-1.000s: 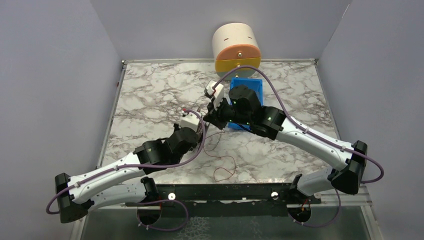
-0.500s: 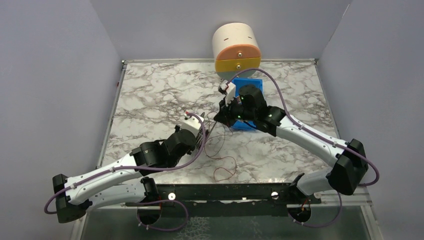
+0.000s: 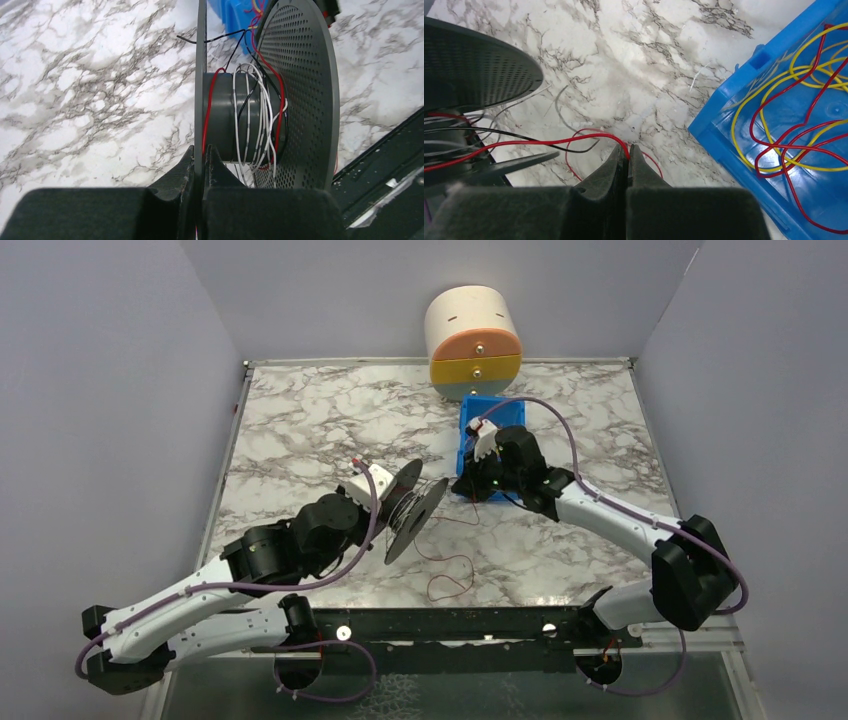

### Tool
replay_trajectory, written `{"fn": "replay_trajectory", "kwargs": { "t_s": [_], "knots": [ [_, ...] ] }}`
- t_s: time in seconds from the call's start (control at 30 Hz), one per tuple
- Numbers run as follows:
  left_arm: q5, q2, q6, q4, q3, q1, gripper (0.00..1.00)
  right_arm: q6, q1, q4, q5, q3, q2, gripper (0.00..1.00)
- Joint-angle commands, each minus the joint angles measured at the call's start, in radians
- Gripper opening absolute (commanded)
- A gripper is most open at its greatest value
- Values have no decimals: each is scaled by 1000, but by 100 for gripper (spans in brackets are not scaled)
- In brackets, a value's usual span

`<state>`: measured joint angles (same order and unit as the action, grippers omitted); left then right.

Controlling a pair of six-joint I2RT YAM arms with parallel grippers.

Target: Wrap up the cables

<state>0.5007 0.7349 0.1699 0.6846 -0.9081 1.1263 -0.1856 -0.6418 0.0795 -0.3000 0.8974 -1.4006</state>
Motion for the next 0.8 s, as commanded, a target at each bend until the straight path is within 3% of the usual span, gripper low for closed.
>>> {"fn": "replay_trajectory", "kwargs": {
  "t_s": [0.0, 0.2, 0.47, 0.77],
  "knots": [
    [-113, -35, -34, -26, -96, 3, 0, -25, 10, -95, 27, -42, 23, 1],
    [-188, -56, -40, -22, -190, 4, 0, -32, 13, -144, 49, -98, 19, 1],
    [-192, -61, -19, -58, -281, 4, 0, -68, 13, -347, -32, -239, 66, 3],
    [-204, -64, -17, -144, -293, 4, 0, -127, 13, -529, -170, -317, 33, 22]
  ]
}}
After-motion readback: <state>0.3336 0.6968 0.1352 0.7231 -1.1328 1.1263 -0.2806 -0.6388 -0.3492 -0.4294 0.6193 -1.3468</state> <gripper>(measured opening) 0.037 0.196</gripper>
